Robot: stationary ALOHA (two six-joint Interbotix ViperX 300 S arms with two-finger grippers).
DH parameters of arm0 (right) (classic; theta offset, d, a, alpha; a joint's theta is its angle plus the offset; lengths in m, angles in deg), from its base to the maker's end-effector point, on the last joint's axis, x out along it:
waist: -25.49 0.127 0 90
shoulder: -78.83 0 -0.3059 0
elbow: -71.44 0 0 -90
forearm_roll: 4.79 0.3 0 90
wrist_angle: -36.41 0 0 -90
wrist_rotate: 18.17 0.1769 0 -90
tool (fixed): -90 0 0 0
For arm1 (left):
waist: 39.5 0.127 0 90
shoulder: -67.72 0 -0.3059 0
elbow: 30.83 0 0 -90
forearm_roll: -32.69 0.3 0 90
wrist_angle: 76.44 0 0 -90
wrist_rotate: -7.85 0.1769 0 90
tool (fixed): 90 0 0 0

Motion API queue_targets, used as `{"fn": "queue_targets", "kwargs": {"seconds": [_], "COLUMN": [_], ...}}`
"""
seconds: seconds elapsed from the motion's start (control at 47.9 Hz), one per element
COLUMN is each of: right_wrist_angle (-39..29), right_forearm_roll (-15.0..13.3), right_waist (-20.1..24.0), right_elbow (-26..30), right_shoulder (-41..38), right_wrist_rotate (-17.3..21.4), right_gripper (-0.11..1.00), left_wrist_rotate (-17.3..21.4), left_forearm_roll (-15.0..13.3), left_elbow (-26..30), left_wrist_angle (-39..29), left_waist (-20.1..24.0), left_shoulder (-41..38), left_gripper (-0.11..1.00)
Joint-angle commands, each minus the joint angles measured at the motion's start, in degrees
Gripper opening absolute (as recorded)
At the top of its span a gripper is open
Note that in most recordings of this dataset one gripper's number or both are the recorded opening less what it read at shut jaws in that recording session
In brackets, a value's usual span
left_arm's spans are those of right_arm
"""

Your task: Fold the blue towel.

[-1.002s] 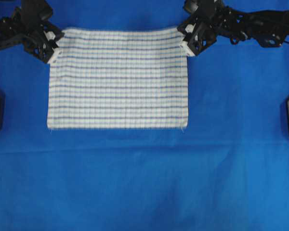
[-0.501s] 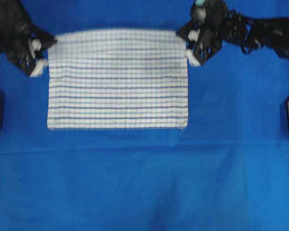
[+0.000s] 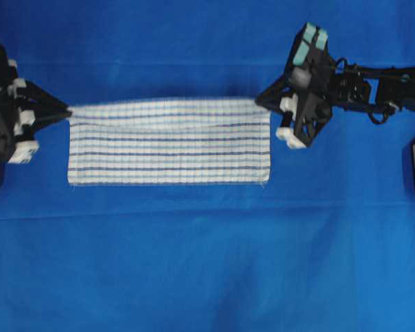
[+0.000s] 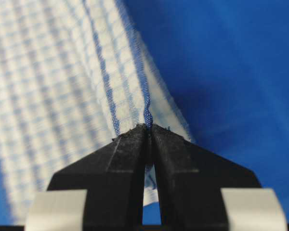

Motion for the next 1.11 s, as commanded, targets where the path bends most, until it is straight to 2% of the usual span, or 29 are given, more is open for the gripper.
{"fn": "queue_targets", "kwargs": {"seconds": [0.0,0.23,0.522,0.71,0.96,1.023,1.086], "right_wrist_angle": [0.09,-1.41,-1.14,-0.88,-0.79,-0.79,-0.88], "right_forearm_roll": [0.18,0.18,0.18,0.18,0.18,0.18,0.18], "right_waist": [2.11,5.54,6.94,8.53,9.14,9.05,9.05], "right_elbow": [-0.09,-1.14,-1.93,-1.14,-0.79,-0.70,-0.62], "right_shoulder": [1.67,1.85,0.09,-1.58,-2.90,-2.90,-2.90], "right_wrist_rotate": [0.88,3.08,5.45,6.33,8.17,8.35,8.35], "right_gripper": [0.06,0.06,0.06,0.06,0.06,0.07,0.07], "left_wrist_rotate": [-1.14,-4.57,-9.93,-12.57,-13.18,-13.18,-13.18], "left_forearm_roll": [0.00,0.00,-0.09,-0.09,0.00,-0.09,0.00], "left_elbow": [-0.35,-1.14,-0.53,-0.44,-0.79,-0.79,-0.79], "left_wrist_angle": [-1.14,-0.44,0.26,-0.18,0.26,0.53,0.70], "left_waist": [-2.90,-6.77,-6.94,-8.17,-8.44,-8.44,-8.53], "left_shoulder": [1.76,-0.09,-9.32,-11.87,-11.87,-12.04,-12.13], "left_gripper": [0.03,0.03,0.03,0.03,0.04,0.07,0.17]}}
